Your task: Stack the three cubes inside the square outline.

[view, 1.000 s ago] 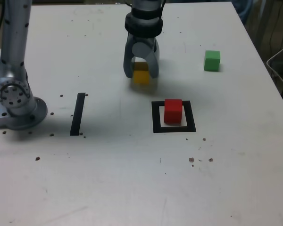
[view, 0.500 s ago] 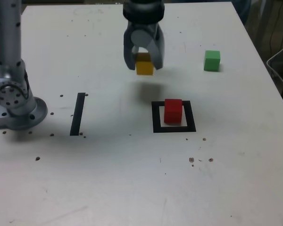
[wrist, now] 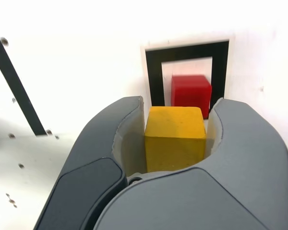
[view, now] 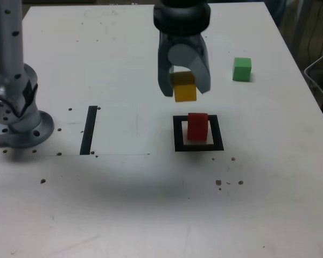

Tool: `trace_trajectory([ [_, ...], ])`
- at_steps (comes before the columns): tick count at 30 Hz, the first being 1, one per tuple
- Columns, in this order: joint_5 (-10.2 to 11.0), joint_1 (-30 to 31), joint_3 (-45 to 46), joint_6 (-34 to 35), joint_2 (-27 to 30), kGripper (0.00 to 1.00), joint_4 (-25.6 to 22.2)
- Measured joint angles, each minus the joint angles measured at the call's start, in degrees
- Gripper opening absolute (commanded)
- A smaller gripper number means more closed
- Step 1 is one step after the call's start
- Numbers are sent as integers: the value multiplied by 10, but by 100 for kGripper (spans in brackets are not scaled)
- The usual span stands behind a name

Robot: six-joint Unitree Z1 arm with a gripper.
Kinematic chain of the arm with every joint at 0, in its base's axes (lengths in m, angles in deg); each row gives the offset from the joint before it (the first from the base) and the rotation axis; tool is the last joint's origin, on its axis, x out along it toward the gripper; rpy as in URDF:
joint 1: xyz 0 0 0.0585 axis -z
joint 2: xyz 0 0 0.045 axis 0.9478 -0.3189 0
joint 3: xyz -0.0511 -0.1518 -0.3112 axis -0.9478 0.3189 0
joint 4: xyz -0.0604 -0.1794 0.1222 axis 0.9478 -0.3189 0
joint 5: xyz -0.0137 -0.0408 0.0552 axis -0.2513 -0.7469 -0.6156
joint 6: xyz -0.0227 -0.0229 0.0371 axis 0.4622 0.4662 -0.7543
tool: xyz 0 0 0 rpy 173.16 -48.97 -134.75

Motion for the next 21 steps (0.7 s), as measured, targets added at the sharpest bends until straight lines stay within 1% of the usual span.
trace_trajectory([
  [6, -9, 23, -42, 17, -37, 2, -17],
  [9, -9, 30, -48, 19, -56, 2, -18],
  [16, -8, 23, -50, 22, -71, 3, -2],
  [21, -4, 11, -45, 22, -77, 4, 4],
])
